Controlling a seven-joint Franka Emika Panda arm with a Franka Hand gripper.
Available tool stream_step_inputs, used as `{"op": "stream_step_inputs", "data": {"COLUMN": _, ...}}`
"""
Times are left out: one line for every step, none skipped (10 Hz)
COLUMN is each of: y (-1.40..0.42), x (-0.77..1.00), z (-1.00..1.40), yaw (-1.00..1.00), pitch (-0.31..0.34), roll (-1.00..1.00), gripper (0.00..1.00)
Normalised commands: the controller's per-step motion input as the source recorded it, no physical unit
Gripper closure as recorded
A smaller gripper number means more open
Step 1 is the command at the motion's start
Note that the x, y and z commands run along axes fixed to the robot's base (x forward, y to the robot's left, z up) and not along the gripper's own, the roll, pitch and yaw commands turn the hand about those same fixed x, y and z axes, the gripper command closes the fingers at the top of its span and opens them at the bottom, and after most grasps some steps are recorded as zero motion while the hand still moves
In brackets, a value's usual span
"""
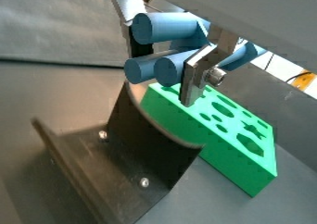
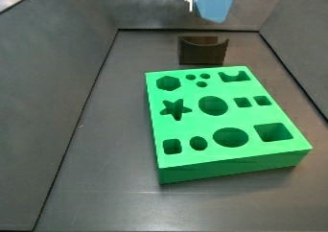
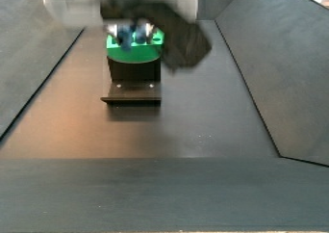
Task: Pick up the 3 prong object. Move up. Place the 3 prong object on the fixture. Regrasp the 3 prong object. Move to above the board. Insert the 3 prong object.
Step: Place the 3 prong object on the fixture.
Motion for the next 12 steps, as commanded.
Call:
{"op": "stream_step_inputs", "data": {"y": 0.09, "x": 0.14, "z": -1.0, "yaw": -0.14, "pitch": 0.046, "roll": -0.93, "gripper": 1.0}}
{"op": "stream_step_inputs", "data": {"y": 0.09, "x": 0.14, "z": -1.0, "yaw": -0.13, "pitch": 0.039, "roll": -0.76, "gripper": 1.0}}
{"op": "stream_step_inputs", "data": {"y": 0.1, "x": 0.16, "z": -1.0, "yaw": -0.12, "pitch": 0.032, "roll": -0.53, "gripper": 1.0}}
{"op": "stream_step_inputs", "data": {"y": 0.11, "x": 0.17, "z": -1.0, "yaw": -0.11, "pitch": 0.032, "roll": -0.36, "gripper": 1.0}}
{"op": "stream_step_inputs", "data": {"y": 0.11, "x": 0.18, "z": -1.0, "yaw": -0.1, "pitch": 0.029, "roll": -0.25, "gripper": 1.0}}
{"op": "stream_step_inputs", "data": {"y": 0.1, "x": 0.17, "z": -0.96, "yaw": -0.09, "pitch": 0.026, "roll": -0.2, "gripper": 1.0}}
{"op": "stream_step_inputs", "data": {"y": 0.09, "x": 0.15, "z": -0.75, "yaw": -0.09, "pitch": 0.015, "roll": -0.18, "gripper": 1.0}}
{"op": "stream_step_inputs", "data": {"y": 0.05, "x": 0.11, "z": -0.57, "yaw": -0.08, "pitch": 0.016, "roll": -0.15, "gripper": 1.0}}
{"op": "stream_step_inputs", "data": {"y": 0.02, "x": 0.09, "z": -0.46, "yaw": -0.07, "pitch": 0.015, "roll": -0.12, "gripper": 1.0}}
{"op": "stream_step_inputs", "data": {"y": 0.02, "x": 0.09, "z": -0.41, "yaw": -0.07, "pitch": 0.012, "roll": -0.12, "gripper": 1.0}}
{"op": "stream_step_inputs", "data": {"y": -0.5, "x": 0.0, "z": -0.17, "yaw": 0.0, "pitch": 0.0, "roll": 0.0, "gripper": 1.0}}
{"op": "stream_step_inputs", "data": {"y": 0.0, "x": 0.0, "z": 0.0, "yaw": 0.0, "pitch": 0.0, "roll": 0.0, "gripper": 0.0}}
